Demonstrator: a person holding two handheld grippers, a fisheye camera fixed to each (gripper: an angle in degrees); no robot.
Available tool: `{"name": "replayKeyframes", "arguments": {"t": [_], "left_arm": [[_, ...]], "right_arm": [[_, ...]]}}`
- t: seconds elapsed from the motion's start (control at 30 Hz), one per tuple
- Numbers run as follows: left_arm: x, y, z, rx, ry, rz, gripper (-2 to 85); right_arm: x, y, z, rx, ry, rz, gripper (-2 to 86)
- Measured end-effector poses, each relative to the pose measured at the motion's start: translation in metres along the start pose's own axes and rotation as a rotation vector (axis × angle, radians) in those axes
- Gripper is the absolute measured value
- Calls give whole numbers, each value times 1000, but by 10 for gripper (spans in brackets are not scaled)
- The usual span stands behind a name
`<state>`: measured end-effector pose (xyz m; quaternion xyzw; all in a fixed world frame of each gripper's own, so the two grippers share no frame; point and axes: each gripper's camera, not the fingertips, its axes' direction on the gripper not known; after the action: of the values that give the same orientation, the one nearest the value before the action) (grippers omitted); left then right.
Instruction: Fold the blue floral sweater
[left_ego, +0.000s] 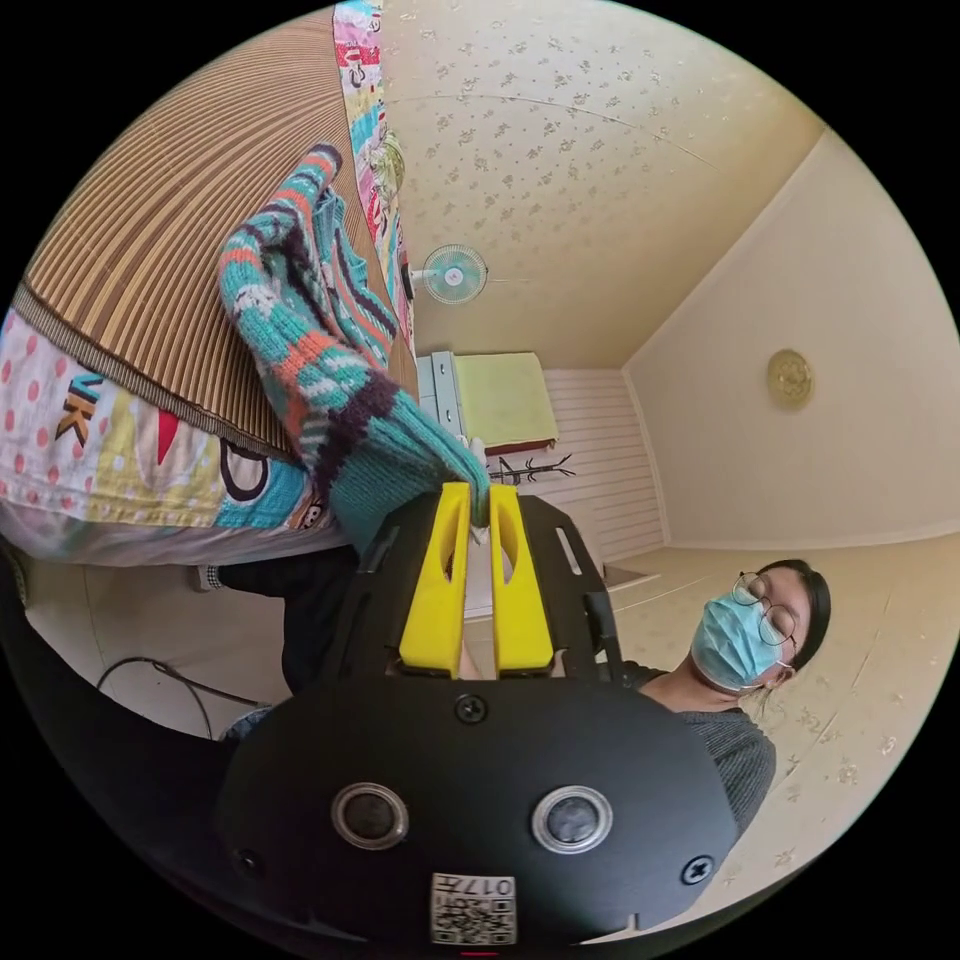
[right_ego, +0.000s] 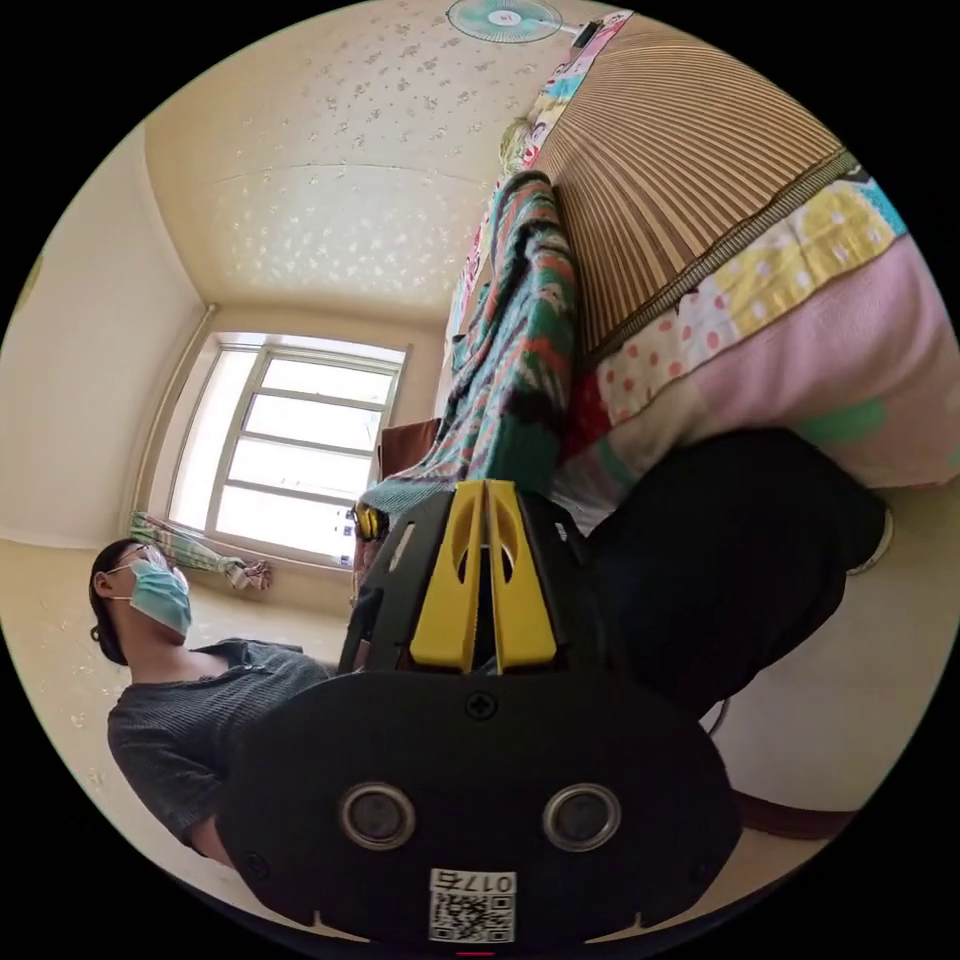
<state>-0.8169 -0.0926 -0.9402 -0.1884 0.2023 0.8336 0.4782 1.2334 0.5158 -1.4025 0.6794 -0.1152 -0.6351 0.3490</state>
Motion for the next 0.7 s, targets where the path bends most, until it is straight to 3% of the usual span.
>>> {"name": "replayKeyframes", "arguments": {"t": [0.1,0.17,0.23,0.3,0.4,0.5,0.57,0.7], "left_arm": [[8,8,9,-61,-46,26,40],[13,15,10,-84,-87,39,40],[13,23,7,-82,-121,37,40],[8,30,5,-76,-123,23,40],[-3,37,8,-64,-84,0,40],[-7,42,14,-57,-69,-3,40],[-5,45,15,-48,-66,1,40],[2,55,5,-21,-51,21,40]], "right_arm": [[-7,12,-26,92,-204,-62,13],[-15,18,-53,181,-194,-78,15],[-33,16,-68,137,171,-30,30],[-47,11,-58,31,398,-29,67],[-61,3,-16,-148,544,-62,137],[-59,-4,25,-230,735,-40,119],[-59,-6,34,-227,737,-49,73],[-59,-5,2,-180,412,-73,39]]}}
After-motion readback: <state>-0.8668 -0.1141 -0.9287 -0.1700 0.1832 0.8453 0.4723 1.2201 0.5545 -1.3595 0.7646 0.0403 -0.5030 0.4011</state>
